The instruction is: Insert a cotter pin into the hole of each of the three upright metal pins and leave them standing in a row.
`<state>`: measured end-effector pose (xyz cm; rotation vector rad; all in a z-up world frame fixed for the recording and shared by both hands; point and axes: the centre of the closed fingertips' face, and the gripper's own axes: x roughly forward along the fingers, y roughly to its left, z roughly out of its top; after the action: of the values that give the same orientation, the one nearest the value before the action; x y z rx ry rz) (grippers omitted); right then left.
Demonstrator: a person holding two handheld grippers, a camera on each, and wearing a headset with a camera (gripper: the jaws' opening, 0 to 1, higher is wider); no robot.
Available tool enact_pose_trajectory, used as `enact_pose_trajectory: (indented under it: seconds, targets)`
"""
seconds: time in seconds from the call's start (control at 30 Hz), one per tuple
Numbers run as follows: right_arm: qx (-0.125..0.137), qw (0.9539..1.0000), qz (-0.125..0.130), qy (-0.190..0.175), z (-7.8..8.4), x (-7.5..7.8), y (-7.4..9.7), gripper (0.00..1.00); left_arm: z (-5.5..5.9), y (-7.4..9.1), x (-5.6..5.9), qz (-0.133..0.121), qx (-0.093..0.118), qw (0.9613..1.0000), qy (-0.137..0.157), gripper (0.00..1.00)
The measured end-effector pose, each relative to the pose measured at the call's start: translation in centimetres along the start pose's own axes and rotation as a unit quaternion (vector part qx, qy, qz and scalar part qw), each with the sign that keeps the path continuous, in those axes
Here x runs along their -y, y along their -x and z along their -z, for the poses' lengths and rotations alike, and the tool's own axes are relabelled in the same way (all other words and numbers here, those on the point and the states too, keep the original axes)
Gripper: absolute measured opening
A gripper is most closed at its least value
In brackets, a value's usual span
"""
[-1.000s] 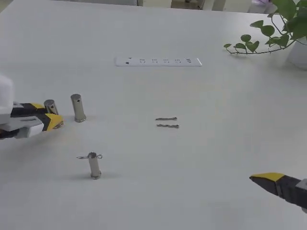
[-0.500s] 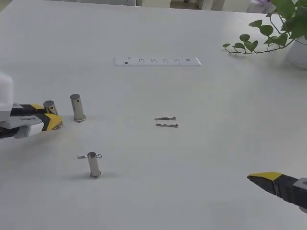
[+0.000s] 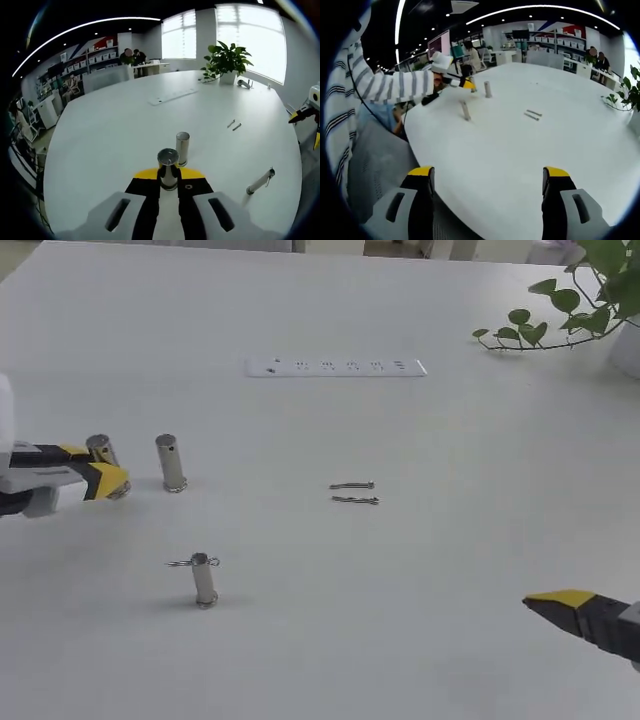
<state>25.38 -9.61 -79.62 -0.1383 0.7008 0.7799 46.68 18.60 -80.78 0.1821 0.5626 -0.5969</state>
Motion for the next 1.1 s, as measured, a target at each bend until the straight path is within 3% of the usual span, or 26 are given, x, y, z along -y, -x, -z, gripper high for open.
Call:
enact_pose_trajectory:
  seconds: [0.17, 0.37, 0.53, 0.9, 0.97, 1.1]
  targets:
    - [0.004, 0.9999, -0.011, 0.009, -0.3, -0.2, -0.2, 0.90, -0.5, 1.7, 0.5, -0.008, -0.005, 1.0000, 0.000, 0.11]
    - [0.002, 0.9996, -0.022, 0.016, -0.2, -0.3, -0.4, 0.90, -1.6, 4.1, 1.7, -0.010, 0.007, 0.9999, 0.011, 0.11]
    - [0.005, 0.9992, -0.030, 0.025, -0.4, -0.3, -0.2, 0.90, -1.7, 5.9, 3.0, -0.017, -0.001, 0.9996, 0.021, 0.11]
    - [0.011, 0.9985, -0.038, 0.038, -0.5, -0.6, 0.2, 0.89, -1.2, 9.2, 7.7, -0.020, -0.004, 0.9994, 0.027, 0.11]
    - [0.013, 0.9984, -0.039, 0.038, -0.5, -0.7, 0.2, 0.89, -1.0, 9.7, 8.7, -0.018, -0.002, 0.9988, 0.045, 0.11]
    - [0.014, 0.9981, -0.045, 0.039, -0.4, -0.9, 0.2, 0.89, -0.9, 10.0, 11.0, -0.008, 0.002, 0.9991, 0.041, 0.11]
